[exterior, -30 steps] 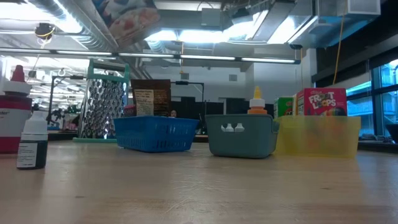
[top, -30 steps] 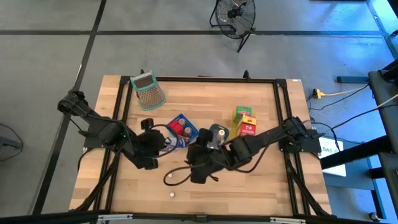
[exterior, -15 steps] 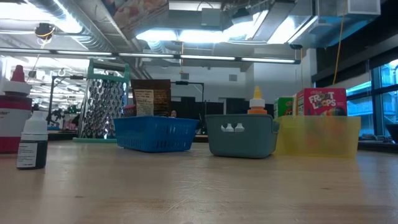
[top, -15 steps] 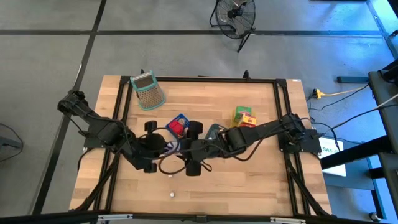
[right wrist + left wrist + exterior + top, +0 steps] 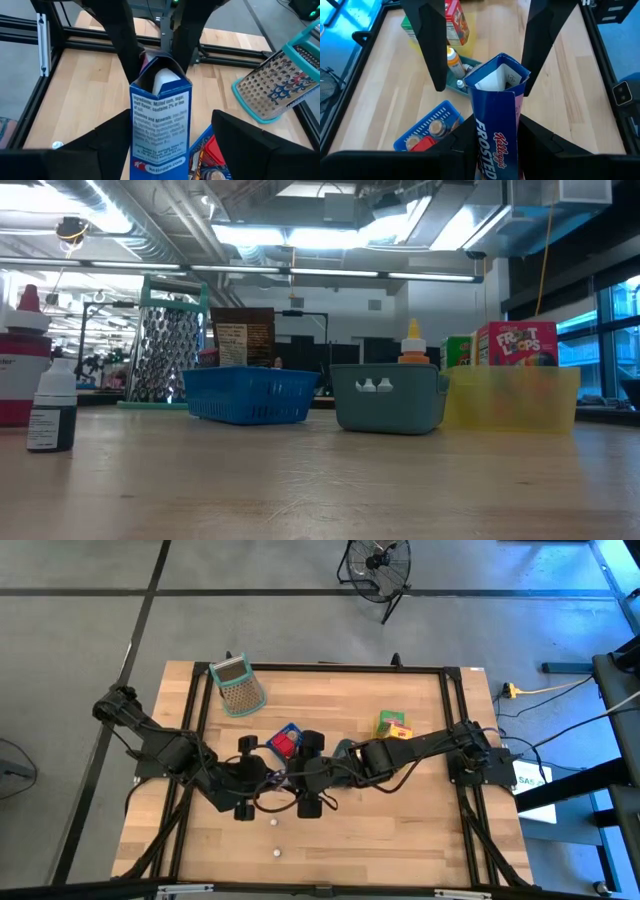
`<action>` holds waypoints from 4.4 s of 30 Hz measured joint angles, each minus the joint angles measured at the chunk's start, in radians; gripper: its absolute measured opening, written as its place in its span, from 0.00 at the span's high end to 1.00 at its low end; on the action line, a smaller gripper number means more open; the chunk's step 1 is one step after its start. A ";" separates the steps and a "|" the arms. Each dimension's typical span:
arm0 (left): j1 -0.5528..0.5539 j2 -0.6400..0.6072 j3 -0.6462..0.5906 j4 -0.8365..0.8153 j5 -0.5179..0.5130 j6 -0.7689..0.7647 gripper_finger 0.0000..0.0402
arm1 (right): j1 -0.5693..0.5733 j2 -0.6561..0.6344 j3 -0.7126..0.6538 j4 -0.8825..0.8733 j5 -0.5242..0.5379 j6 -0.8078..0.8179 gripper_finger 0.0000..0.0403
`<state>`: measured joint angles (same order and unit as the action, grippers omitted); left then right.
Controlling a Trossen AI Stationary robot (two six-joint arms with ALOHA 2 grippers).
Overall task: Pick & Place Kitchen Items
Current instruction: Put the blue cereal box into the yellow bin
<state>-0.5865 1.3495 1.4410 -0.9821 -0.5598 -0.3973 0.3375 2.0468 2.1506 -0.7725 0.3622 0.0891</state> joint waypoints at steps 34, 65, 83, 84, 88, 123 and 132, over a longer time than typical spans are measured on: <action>0.006 0.000 0.000 0.044 -0.003 0.052 0.69 | -0.003 0.001 0.000 0.014 -0.035 -0.001 0.74; 0.008 0.000 0.000 0.097 -0.041 0.228 0.46 | 0.099 -0.279 -0.002 -0.676 -0.121 0.300 0.74; 0.008 0.000 0.000 0.095 -0.075 0.227 0.48 | 0.268 -0.472 -0.236 -0.798 0.044 0.521 0.74; 0.008 0.000 0.000 0.095 -0.075 0.225 0.48 | 0.273 -0.489 -0.270 -0.798 0.059 0.548 0.74; 0.009 0.000 0.000 0.095 -0.075 0.225 0.48 | 0.273 -0.565 -0.392 -0.799 0.052 0.683 0.74; 0.134 0.000 0.000 0.089 -0.132 0.218 0.48 | 0.306 -1.280 -1.585 0.235 0.301 0.446 0.74; 0.130 0.000 0.000 0.088 -0.127 0.212 0.48 | 0.285 -1.280 -1.635 0.345 0.431 0.348 0.74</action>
<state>-0.4561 1.3499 1.4406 -0.8940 -0.6865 -0.1856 0.6225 0.7666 0.5159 -0.4271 0.7932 0.4370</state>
